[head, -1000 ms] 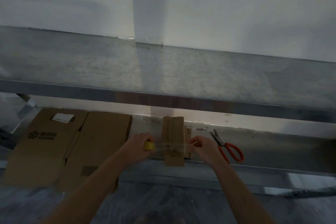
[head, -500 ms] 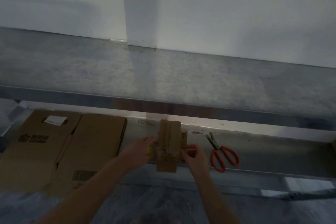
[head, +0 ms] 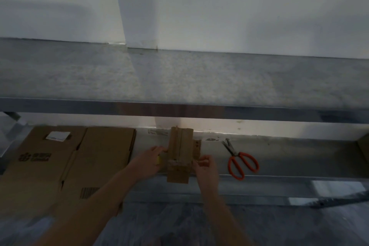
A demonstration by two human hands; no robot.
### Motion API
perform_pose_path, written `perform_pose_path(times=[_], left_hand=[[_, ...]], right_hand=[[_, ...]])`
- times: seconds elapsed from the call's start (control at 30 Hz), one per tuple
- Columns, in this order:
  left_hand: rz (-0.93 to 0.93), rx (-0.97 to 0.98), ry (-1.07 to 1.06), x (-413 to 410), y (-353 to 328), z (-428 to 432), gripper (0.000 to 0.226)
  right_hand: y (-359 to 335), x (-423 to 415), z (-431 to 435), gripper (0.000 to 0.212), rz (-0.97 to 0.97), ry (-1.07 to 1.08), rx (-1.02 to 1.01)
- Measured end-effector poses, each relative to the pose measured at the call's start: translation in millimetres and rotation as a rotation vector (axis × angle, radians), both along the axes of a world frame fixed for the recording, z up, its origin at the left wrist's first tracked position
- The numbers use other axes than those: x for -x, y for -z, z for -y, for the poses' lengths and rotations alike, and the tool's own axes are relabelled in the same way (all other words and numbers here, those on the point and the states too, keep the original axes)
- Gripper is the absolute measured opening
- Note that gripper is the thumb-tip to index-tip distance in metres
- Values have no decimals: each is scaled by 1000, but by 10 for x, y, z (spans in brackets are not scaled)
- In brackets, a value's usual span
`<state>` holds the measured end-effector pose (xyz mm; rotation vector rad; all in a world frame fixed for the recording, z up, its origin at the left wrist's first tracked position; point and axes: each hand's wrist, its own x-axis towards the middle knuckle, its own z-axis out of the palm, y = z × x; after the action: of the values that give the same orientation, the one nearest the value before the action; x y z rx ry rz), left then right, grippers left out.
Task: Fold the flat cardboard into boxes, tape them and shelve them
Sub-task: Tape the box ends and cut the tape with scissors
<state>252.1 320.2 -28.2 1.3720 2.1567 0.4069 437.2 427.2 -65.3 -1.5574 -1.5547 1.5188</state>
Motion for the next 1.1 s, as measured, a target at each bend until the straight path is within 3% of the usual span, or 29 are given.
perform_pose_path(times=[0.13, 0.43, 0.67, 0.87, 0.97, 1.1], left_hand=[[-9, -15, -2, -33, -8, 13, 54], [-10, -18, 4, -7, -12, 74, 55], [-18, -12, 85, 3, -85, 63, 55], [27, 2, 103, 23, -154, 62, 58], [97, -56, 45, 75, -123, 109, 50], [223, -55, -45, 214, -74, 159, 34]], right_hand=[[95, 23, 21, 23, -153, 4, 266], [-32, -104, 245, 23, 106, -174, -201], [-133, -64, 384, 39, 17, -317, -144], [-271, 68, 208, 39, -3, -244, -130], [-266, 134, 162, 52, 18, -264, -123], [-230, 147, 118, 54, 6, -242, -93]])
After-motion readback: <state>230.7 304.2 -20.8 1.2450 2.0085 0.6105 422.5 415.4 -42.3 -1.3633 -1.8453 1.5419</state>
